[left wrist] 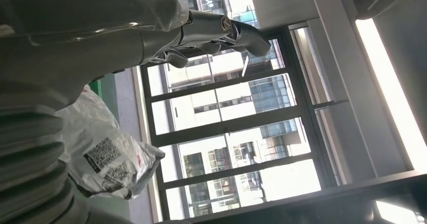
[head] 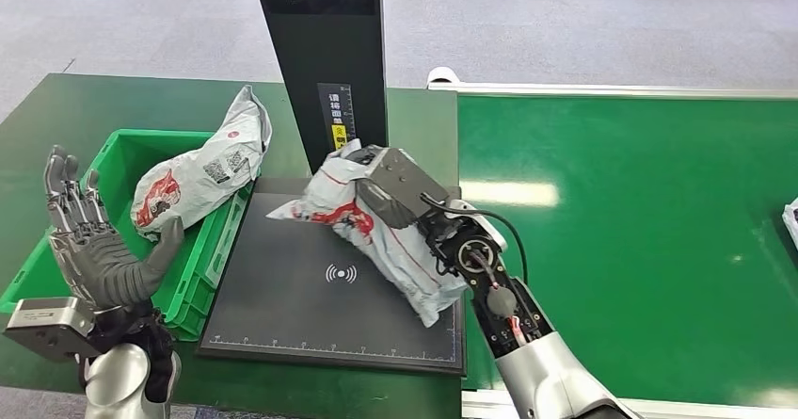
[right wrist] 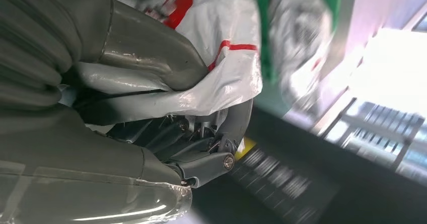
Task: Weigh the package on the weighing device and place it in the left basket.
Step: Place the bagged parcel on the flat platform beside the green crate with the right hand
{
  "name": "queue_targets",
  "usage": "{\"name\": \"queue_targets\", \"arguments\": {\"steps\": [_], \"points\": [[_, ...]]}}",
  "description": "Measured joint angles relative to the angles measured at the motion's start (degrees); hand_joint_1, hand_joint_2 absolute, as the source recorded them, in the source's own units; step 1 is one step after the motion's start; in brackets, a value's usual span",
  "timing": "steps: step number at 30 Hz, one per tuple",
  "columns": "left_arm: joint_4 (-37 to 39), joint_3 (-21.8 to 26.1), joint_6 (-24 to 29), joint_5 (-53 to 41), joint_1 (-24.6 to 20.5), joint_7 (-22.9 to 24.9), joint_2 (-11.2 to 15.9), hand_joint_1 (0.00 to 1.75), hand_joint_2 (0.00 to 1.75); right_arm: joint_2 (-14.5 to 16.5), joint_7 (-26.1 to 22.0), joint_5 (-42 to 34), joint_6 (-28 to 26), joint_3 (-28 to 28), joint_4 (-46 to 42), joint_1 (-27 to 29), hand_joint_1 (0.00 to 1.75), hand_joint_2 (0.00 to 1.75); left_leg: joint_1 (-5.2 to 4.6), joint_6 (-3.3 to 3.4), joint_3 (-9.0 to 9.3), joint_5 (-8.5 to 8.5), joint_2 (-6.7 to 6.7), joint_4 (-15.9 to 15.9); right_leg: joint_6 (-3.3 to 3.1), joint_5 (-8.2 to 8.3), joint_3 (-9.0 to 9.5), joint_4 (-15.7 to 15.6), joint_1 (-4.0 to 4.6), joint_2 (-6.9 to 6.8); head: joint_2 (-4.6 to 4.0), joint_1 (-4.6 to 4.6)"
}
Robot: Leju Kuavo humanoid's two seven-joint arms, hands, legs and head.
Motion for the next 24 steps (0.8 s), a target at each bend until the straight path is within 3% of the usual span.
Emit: {"name": "queue_targets", "arguments": {"steps": [6,7,10,11,15,19,24], "points": [[-0.5,1.2,0.3,0.0,0.1,0.0,0.3,0.0,1.75,2.9,0.0,-1.2,1.1,3.3,1.2,-1.4,1.75,1.75,-0.01,0.0,-0.05,0.0,-0.02,0.0,0.0,0.0,-0.01,0.0,-0.01,-0.01,0.0,0.02],[-0.6,1.3,0.3,0.1,0.1,0.0,0.3,0.0,1.75,3.3,0.1,-1.4,1.1,3.8,1.2,-1.6,1.62,1.75,-0.02,0.0,-0.05,0.0,-0.02,0.0,0.0,0.0,-0.01,0.0,-0.01,-0.01,0.0,0.02],[-0.8,1.8,0.3,0.2,0.2,-0.1,0.3,0.0,1.75,4.4,0.9,-1.9,1.2,5.0,0.9,-2.2,0.31,1.75,-0.02,0.0,-0.05,0.0,-0.02,0.0,0.0,0.0,-0.01,0.0,-0.02,-0.01,0.0,0.01],[-0.8,1.9,0.2,0.2,0.2,-0.2,0.3,0.0,1.75,4.7,1.5,-1.9,1.0,5.3,0.8,-2.4,0.0,1.75,-0.02,0.0,-0.05,0.0,-0.02,0.0,0.0,0.0,-0.01,0.0,-0.01,-0.01,0.0,0.01],[-0.8,2.2,-0.6,0.0,0.3,0.1,0.3,0.0,1.75,5.1,4.1,-1.1,-1.8,6.4,0.8,-3.0,0.0,1.75,-0.01,0.0,-0.05,0.0,-0.03,0.0,0.0,0.0,-0.02,0.0,-0.01,-0.02,0.0,0.01],[-0.7,2.4,-2.6,-1.3,0.5,1.7,0.2,0.0,1.75,4.6,4.0,0.1,-4.8,6.5,1.3,-3.1,0.0,0.0,-0.01,0.0,-0.04,0.0,-0.04,0.0,0.0,0.0,-0.03,0.0,-0.01,-0.02,0.0,0.02],[0.1,2.2,-7.1,-4.9,1.3,5.8,0.2,0.0,1.75,2.5,3.9,2.9,-7.9,5.7,0.7,-2.3,0.0,0.0,-0.03,0.0,-0.02,0.0,-0.03,0.0,0.01,0.0,-0.04,0.0,-0.03,-0.03,0.0,0.01]]}}
